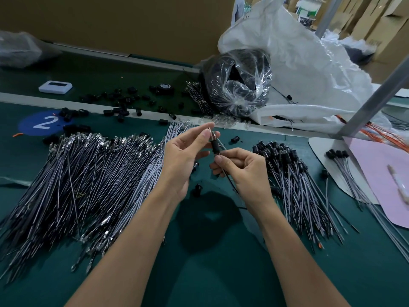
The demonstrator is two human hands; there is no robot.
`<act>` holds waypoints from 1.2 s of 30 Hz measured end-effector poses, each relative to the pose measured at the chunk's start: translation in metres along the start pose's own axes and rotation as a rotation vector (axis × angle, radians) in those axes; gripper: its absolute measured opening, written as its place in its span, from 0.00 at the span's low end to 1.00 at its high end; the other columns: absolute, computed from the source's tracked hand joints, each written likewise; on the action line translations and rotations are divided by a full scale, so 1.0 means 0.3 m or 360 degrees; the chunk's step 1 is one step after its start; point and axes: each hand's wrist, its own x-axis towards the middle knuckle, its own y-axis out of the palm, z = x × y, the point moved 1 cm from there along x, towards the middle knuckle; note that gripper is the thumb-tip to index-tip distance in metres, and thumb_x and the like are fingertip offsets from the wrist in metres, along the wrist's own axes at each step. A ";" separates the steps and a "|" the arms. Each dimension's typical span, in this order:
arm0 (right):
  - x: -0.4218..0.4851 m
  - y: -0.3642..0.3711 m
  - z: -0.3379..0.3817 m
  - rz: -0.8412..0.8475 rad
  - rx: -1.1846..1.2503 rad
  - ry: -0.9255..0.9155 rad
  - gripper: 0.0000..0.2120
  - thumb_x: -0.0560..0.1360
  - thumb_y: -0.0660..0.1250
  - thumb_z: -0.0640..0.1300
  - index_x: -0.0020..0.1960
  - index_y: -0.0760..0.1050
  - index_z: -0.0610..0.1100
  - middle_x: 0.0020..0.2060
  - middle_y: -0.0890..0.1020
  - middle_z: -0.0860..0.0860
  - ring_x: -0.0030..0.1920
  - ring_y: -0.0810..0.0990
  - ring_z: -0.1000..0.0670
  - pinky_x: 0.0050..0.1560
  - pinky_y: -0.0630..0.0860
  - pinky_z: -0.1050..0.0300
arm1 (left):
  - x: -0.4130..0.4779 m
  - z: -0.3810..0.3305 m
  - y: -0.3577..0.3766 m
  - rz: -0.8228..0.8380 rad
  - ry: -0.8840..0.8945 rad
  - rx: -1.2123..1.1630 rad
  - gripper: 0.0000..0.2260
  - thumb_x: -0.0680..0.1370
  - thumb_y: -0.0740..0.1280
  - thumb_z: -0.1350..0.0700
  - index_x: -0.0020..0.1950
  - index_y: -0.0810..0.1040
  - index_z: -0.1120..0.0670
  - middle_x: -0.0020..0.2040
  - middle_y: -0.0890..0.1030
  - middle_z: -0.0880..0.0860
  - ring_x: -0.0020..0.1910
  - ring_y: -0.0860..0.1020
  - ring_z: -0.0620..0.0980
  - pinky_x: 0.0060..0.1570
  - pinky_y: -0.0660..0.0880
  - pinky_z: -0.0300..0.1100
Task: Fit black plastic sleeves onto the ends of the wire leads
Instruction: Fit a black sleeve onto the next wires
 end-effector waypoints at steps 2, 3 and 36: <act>-0.001 0.002 0.000 0.0002 -0.0009 -0.0005 0.02 0.74 0.71 0.34 0.44 0.80 0.40 0.34 0.86 0.46 0.33 0.84 0.50 0.37 0.80 0.61 | 0.000 -0.004 -0.003 -0.0042 0.0032 0.0033 0.06 0.74 0.70 0.55 0.49 0.85 0.49 0.48 0.86 0.52 0.45 0.83 0.45 0.44 0.76 0.37; 0.000 0.002 0.001 -0.0004 -0.0003 -0.0008 0.03 0.74 0.71 0.34 0.44 0.80 0.40 0.34 0.86 0.46 0.33 0.84 0.50 0.37 0.80 0.61 | 0.000 -0.005 -0.004 -0.0054 0.0042 0.0042 0.06 0.74 0.70 0.56 0.48 0.85 0.50 0.47 0.86 0.51 0.44 0.83 0.45 0.44 0.76 0.36; -0.005 0.000 0.002 -0.0141 -0.0112 -0.0203 0.04 0.73 0.73 0.33 0.46 0.82 0.39 0.39 0.86 0.46 0.38 0.86 0.45 0.38 0.81 0.59 | -0.007 0.003 0.007 0.0008 0.0246 0.0120 0.06 0.76 0.69 0.66 0.42 0.79 0.57 0.43 0.86 0.57 0.42 0.84 0.54 0.42 0.80 0.41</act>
